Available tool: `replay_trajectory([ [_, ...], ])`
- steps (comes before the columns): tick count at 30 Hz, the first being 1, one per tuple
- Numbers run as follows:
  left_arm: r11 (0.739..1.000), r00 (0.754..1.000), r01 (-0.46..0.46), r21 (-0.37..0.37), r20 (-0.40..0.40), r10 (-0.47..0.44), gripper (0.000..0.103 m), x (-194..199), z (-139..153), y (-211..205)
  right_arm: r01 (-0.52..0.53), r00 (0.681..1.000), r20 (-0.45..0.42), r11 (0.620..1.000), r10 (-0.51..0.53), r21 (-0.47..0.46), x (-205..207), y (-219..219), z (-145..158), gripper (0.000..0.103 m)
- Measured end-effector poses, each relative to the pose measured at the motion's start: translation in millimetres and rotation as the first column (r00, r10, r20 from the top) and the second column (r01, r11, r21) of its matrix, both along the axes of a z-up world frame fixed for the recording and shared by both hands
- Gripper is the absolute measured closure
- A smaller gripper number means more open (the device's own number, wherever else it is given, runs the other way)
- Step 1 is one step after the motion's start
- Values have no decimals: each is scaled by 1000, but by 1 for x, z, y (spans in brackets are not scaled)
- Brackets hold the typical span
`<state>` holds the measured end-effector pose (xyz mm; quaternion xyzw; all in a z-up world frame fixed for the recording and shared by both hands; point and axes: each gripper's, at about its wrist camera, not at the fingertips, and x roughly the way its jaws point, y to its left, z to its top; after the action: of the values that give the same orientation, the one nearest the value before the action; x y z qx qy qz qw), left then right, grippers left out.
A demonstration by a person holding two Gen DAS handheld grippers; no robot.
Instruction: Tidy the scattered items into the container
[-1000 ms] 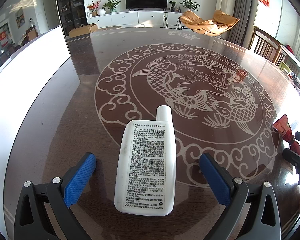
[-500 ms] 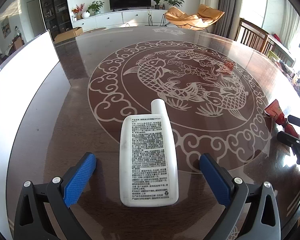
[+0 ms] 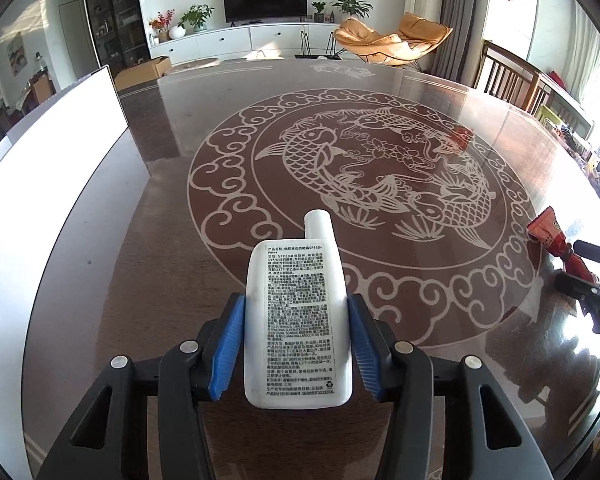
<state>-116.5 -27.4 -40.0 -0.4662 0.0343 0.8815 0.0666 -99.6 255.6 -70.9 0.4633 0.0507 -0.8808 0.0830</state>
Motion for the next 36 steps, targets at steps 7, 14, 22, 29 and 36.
replay_trajectory([
  [7,998,999,34,54,8,-34,52,31,12,4,-5,1000,12,996,7,-85,11,0,28,84],
  [14,993,999,46,110,2,-47,52,59,20,15,-30,999,31,990,35,-138,30,-31,32,84],
  [22,978,997,-67,196,-23,73,52,81,54,-48,-222,974,28,968,227,-119,34,-124,40,84],
  [29,964,971,-180,195,-120,205,52,97,131,-157,-394,919,-55,899,391,-191,13,-233,101,84],
  [36,908,899,-398,130,-140,414,52,106,168,-305,-580,813,-145,766,563,-277,-7,-391,168,84],
])
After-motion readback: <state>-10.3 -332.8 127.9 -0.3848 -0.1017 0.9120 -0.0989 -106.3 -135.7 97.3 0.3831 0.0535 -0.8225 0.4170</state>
